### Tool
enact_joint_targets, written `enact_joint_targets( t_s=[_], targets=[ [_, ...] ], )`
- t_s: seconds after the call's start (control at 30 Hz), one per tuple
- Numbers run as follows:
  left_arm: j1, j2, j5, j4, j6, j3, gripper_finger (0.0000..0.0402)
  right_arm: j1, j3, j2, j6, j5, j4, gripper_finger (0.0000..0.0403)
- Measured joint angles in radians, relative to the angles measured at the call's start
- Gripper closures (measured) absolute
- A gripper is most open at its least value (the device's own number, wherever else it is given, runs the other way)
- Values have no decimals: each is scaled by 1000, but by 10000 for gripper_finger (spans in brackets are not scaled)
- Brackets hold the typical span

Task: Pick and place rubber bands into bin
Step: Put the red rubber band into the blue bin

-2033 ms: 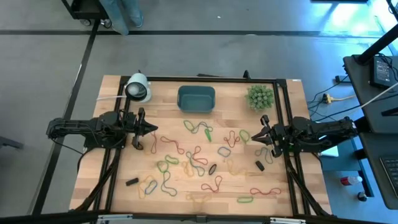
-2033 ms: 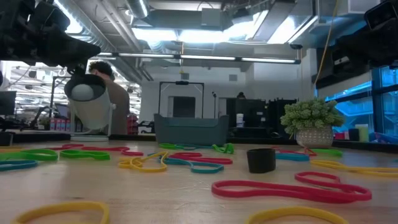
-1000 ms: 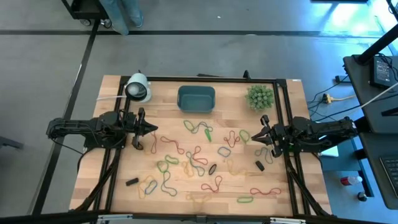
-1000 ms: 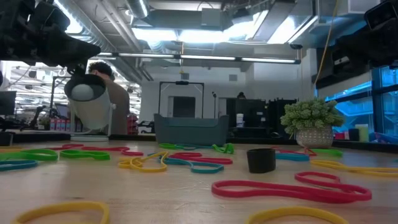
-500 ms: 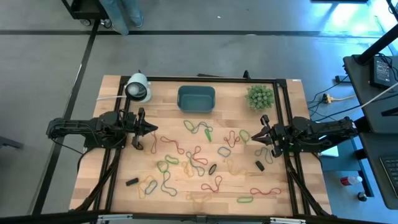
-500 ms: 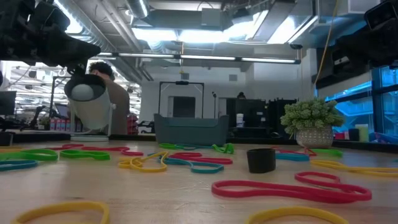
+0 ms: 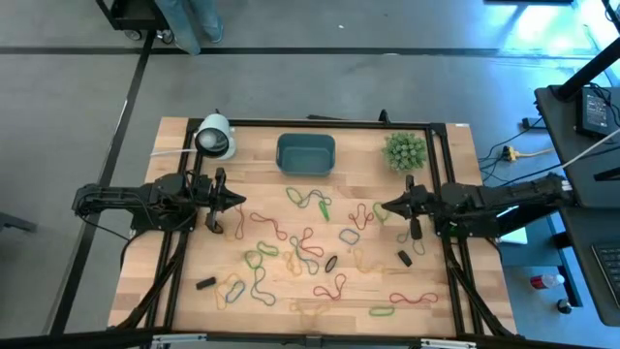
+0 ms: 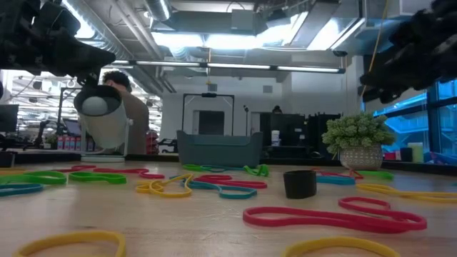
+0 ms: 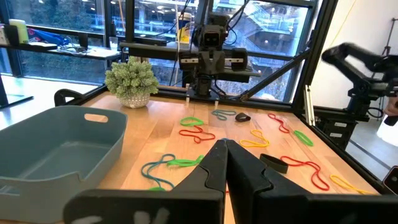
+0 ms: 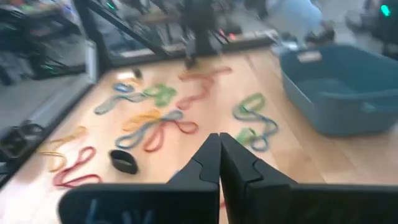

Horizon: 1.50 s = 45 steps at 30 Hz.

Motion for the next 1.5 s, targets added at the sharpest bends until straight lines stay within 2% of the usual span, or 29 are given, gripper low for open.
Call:
enact_joint_targets(
  t_s=[0.2, 0.3, 0.5, 0.6, 0.7, 0.9, 1.03, 1.3, 1.5],
  targets=[
    [0, 0, 0, 0, 0, 0, 400, -4, 175, 303, 38, 122, -53, 401],
    [0, 0, 0, 0, 0, 0, 400, -17, 275, 438, 86, 123, -151, 400],
    [0, 0, 0, 0, 0, 0, 400, -72, 464, 672, 309, 124, -385, 397],
    [0, 0, 0, 0, 0, 0, 400, -96, 542, 777, 408, 121, -498, 384],
    [0, 0, 0, 0, 0, 0, 400, -108, 604, 873, 442, 88, -574, 362],
    [0, 0, 0, 0, 0, 0, 400, -108, 662, 1027, 325, -30, -589, 316],
    [0, 0, 0, 0, 0, 0, 400, -108, 670, 1104, 204, -111, -594, 305],
    [0, 0, 0, 0, 0, 0, 400, -107, 670, 1196, -6, -116, -600, 304],
    [0, 0, 0, 0, 0, 0, 400, -108, 672, 1241, -81, -114, -599, 304]
  ],
)
